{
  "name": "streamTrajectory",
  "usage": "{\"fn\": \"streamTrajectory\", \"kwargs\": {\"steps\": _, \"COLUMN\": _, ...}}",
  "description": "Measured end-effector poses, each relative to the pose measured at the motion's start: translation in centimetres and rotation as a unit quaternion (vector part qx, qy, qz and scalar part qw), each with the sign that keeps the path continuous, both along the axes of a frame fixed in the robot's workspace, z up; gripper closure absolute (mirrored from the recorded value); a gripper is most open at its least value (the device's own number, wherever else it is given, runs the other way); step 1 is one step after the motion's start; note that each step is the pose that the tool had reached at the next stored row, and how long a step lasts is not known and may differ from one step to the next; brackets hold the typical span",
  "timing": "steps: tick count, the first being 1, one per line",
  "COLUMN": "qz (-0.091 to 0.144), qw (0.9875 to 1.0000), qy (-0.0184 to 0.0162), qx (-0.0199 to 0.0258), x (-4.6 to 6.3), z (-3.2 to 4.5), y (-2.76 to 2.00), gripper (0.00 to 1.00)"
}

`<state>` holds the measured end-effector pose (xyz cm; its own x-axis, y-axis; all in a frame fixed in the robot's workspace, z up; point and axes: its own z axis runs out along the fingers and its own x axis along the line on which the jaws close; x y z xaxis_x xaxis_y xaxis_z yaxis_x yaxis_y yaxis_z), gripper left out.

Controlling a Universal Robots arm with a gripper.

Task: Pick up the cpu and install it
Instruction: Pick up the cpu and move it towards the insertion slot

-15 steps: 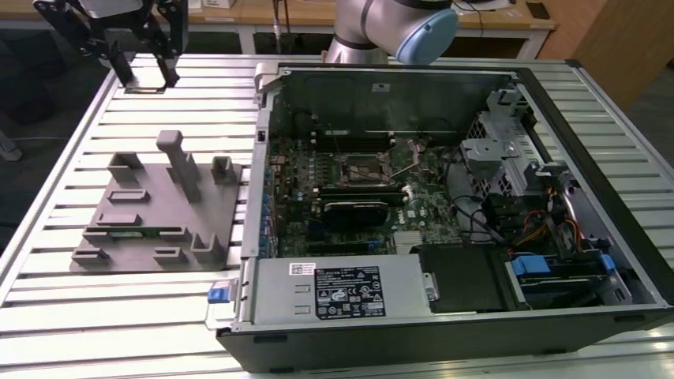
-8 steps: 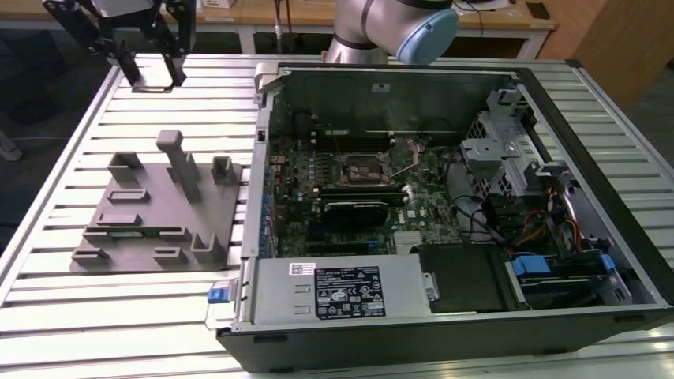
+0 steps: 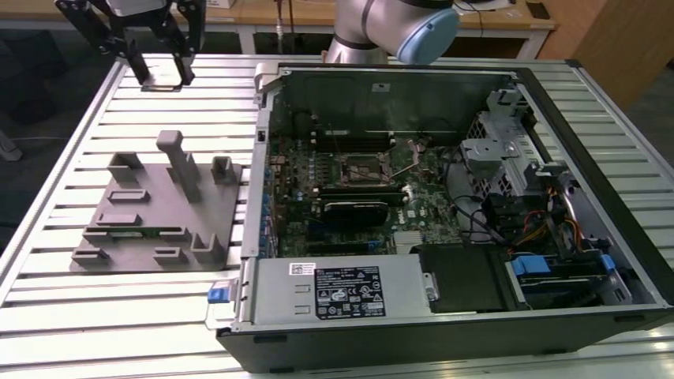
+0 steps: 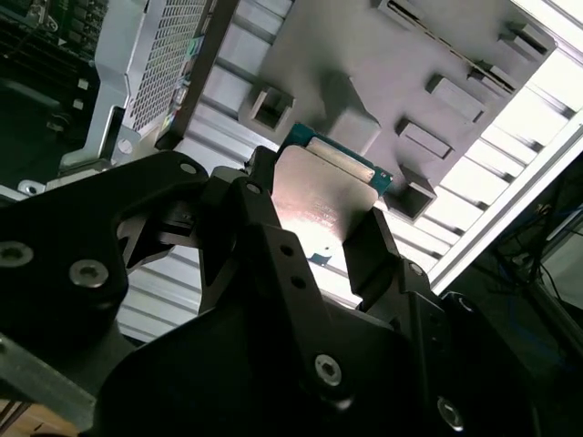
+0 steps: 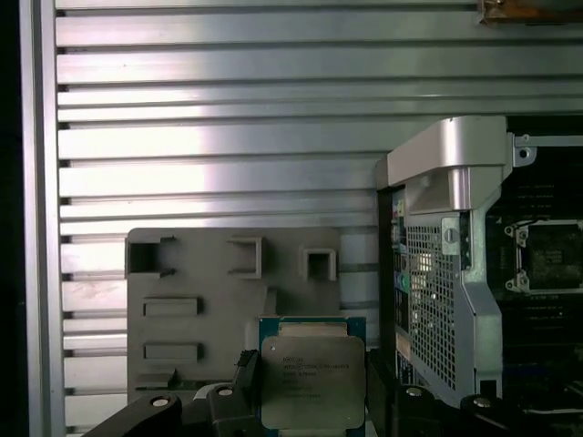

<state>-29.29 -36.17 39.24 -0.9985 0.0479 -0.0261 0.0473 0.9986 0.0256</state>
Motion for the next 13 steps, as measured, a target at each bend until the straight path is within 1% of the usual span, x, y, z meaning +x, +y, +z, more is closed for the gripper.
{"fn": "streamTrajectory", "kwargs": {"steps": 13, "qz": 0.000, "qw": 1.0000, "qy": 0.0000, "qx": 0.0000, "x": 1.6, "z": 0.00, "y": 0.25, "gripper": 0.45}}
